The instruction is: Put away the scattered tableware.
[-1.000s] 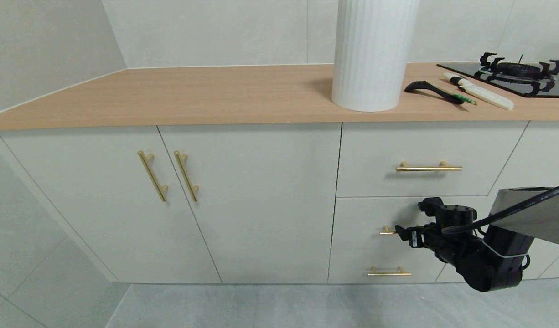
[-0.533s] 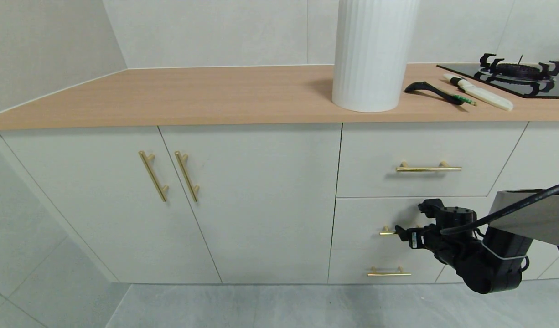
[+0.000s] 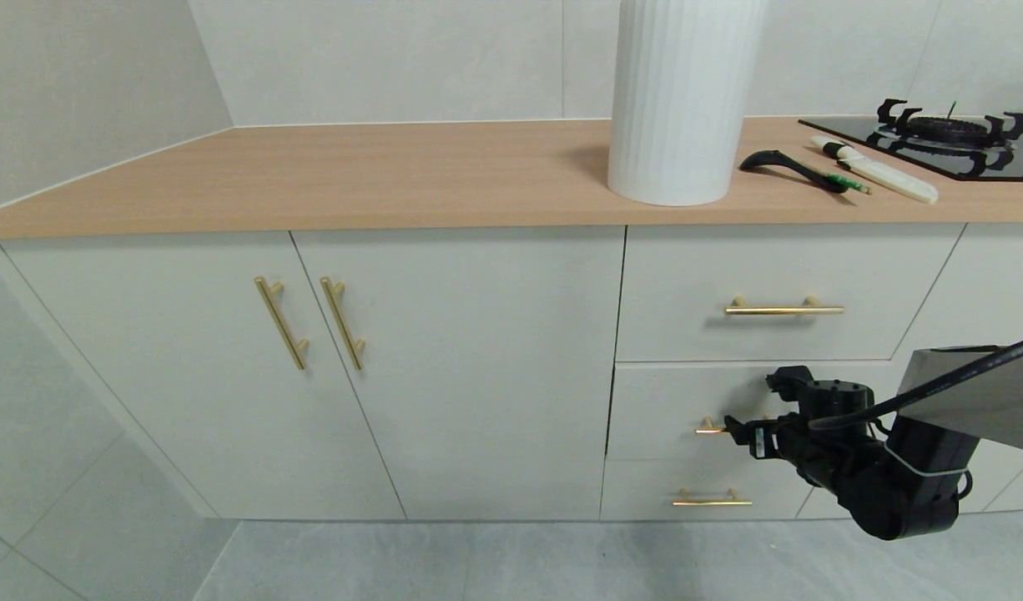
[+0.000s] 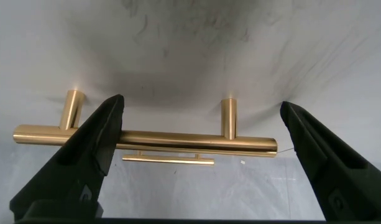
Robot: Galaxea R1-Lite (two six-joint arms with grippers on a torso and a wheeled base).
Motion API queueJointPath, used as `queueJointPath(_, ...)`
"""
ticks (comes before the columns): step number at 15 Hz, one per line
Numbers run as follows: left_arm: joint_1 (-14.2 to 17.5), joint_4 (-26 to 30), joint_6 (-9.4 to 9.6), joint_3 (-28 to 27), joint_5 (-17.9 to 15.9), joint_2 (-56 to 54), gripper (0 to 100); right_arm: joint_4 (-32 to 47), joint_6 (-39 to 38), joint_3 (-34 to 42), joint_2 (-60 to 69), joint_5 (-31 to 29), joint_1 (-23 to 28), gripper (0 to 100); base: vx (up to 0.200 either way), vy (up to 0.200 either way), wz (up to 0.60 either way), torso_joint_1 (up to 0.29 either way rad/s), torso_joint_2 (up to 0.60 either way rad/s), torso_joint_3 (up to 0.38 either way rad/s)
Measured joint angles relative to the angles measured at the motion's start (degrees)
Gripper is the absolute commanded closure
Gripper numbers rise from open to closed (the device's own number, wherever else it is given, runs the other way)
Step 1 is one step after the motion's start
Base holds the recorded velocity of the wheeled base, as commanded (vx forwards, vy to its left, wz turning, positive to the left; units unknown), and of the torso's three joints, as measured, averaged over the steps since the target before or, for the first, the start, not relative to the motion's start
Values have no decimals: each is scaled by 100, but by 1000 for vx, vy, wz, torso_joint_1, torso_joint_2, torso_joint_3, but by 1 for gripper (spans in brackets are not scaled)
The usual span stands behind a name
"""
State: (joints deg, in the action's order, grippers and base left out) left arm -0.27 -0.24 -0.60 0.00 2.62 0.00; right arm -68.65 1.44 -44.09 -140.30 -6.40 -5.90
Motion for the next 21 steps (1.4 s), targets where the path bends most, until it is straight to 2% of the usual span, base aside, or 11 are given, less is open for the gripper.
queueJointPath(4,2,0,0,0,0,-2,0,189,0,72,89,38,0,0,0,0,0,0,0,0)
queueJointPath(8,2,2,0,-2,0,0,0,775,11,278,516,213,21,0,0,0,0,0,0,0)
queueJointPath(13,0,2,0,0,0,0,0,2648,15,702,2065,1146,32,0,0,0,0,0,0,0)
queueJointPath(16,0,0,0,0,-2,0,0,3507,6,779,3272,1362,-24,0,0,0,0,0,0,0)
queueJointPath(21,0,2,2,0,0,-2,0,3561,-5,820,4242,1129,-241,0,0,0,0,0,0,0)
